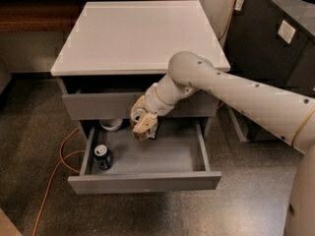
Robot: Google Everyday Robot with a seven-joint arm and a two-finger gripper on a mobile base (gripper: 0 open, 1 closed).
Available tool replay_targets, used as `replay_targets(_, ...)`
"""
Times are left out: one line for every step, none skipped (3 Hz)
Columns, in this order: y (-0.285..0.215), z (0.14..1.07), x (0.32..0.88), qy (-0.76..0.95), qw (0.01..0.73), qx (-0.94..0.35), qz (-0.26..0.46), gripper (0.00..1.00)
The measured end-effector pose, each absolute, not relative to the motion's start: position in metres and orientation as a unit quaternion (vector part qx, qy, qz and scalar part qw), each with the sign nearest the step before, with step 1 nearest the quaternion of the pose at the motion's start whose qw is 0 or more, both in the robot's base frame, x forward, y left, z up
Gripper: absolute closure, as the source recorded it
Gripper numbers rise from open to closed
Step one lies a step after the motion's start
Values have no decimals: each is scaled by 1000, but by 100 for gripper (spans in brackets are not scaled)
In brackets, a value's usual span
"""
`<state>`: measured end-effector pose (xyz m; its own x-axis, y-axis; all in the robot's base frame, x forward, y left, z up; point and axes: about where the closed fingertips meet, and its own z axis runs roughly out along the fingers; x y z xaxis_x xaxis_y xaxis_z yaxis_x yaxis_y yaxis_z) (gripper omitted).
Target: Pick orange can from middle drawer and place on counter
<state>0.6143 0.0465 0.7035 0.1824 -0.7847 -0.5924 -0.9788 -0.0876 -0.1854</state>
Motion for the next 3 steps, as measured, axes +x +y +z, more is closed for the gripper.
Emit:
replay_targets(30, 743, 609, 633, 292, -688, 203, 100)
replay_targets(18, 784, 607, 640, 298, -670, 231, 100)
replay_targets(7, 819, 611, 641, 294, -667, 242, 100)
